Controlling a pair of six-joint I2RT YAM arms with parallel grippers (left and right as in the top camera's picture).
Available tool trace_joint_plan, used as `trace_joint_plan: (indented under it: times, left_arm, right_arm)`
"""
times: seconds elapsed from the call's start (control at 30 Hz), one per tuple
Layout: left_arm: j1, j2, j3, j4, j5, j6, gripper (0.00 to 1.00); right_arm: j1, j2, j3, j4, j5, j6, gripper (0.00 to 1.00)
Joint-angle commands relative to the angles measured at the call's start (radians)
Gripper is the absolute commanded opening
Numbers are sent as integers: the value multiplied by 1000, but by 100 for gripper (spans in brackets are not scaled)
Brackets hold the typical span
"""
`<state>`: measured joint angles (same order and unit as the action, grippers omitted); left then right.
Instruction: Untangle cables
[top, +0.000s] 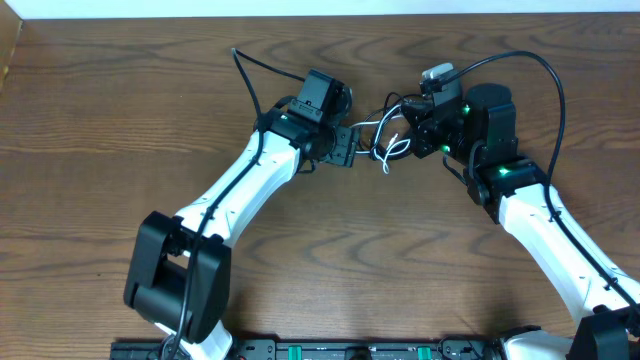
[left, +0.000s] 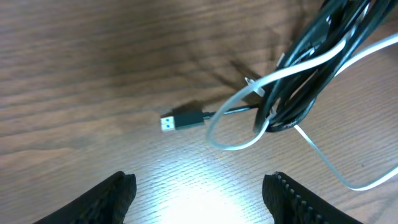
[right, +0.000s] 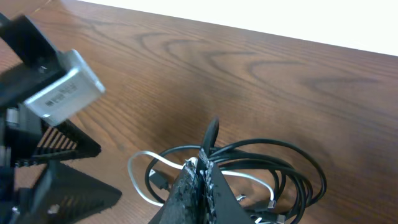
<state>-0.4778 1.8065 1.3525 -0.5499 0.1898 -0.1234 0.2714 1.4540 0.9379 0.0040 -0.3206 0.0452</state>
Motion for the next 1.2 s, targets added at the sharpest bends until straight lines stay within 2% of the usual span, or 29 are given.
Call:
trace_joint_plan:
  times: [0.0,0.17,0.4,0.73,0.97,1.0,1.07,1.1,1.17]
  left_arm:
    - [1,20,24,2,59,17,77]
    - [-3,20,24,79,220,40,82]
    - [-32,36,24,180,221,86,84]
    - [-29,153,24,262,222,93,87]
    - [-29,166,24,325,222,92,87]
    - [-30,166,24,344,228,92,76]
    - [-29,166,24,356,248,92,60]
    - [-29,166,24,362,248,92,56]
    - [-30,166,24,379,248,88,53]
  right_arm:
    - [-4,-2,16,-5,2,3,1]
    - [-4,-2,16,-8,2,3,1]
    - [-4,-2,16,-23,1,3,1]
    - [-4,-2,16,-24,1,3,1]
    - [-4,-2,16,-31,1,3,1]
    - [-4,-2,16,-44,1,3,1]
    - [-4,-2,16,-54,1,3,1]
    - [-4,-2,16,-57,1,3,1]
    - [-4,-2,16,-60,1,3,1]
